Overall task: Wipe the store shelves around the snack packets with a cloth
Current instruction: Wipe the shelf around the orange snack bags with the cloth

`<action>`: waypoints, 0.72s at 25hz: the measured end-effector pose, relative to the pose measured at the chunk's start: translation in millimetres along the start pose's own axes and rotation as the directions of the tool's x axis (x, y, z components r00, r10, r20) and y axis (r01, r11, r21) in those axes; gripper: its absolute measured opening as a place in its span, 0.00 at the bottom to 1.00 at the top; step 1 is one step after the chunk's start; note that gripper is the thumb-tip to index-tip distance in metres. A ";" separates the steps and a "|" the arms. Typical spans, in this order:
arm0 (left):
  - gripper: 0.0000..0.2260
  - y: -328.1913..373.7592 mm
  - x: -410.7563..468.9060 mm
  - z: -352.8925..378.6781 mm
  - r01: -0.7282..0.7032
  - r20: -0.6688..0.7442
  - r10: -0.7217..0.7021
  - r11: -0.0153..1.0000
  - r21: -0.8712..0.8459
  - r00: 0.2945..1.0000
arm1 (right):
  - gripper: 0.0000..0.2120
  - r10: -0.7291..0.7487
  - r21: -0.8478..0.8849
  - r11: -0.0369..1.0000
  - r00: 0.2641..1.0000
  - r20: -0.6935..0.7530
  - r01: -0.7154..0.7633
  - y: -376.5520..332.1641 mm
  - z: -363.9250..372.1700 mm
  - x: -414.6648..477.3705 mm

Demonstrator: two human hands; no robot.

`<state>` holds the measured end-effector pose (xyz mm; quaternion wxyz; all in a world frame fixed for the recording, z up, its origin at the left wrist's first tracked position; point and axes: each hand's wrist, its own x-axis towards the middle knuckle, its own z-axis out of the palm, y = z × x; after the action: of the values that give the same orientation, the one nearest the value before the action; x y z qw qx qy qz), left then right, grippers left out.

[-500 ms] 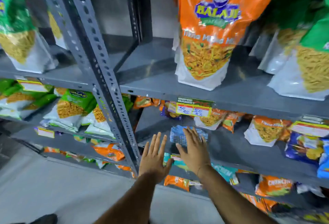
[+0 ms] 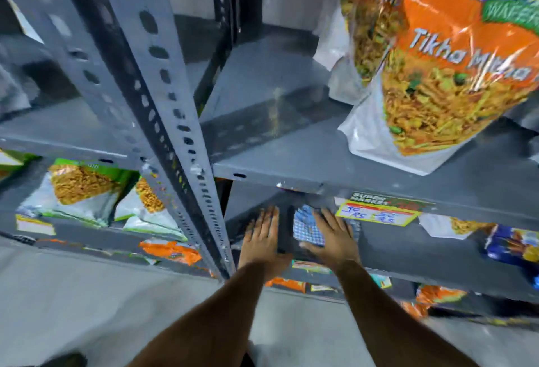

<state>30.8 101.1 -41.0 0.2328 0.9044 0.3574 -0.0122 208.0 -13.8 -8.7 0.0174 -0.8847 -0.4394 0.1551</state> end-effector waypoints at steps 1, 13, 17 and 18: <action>0.53 -0.6 4.2 4.8 0.012 0.027 -0.011 0.999 -0.042 1.000 | 0.42 -0.003 -0.012 1.000 1.000 -0.011 0.003 -0.6 2.0 -1.1; 0.47 14.4 -18.7 4.1 0.060 0.166 -0.096 0.976 0.211 0.981 | 0.28 0.000 -0.142 0.990 0.999 -0.044 -0.006 -23.8 -1.9 -27.6; 0.46 21.2 -38.7 -5.3 0.034 0.106 -0.055 0.982 0.186 0.993 | 0.26 0.007 0.119 0.993 1.000 -0.005 -0.006 -36.0 -25.0 -56.1; 0.47 21.0 -46.3 -10.1 0.032 0.090 -0.049 0.982 0.184 0.995 | 0.25 0.019 0.163 0.987 1.000 -0.024 -0.015 -40.8 -31.9 -65.5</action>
<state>8.5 62.4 -14.6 0.1652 0.9128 0.3619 -0.0924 148.7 -36.7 45.5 0.0938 -0.8860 -0.4174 0.1792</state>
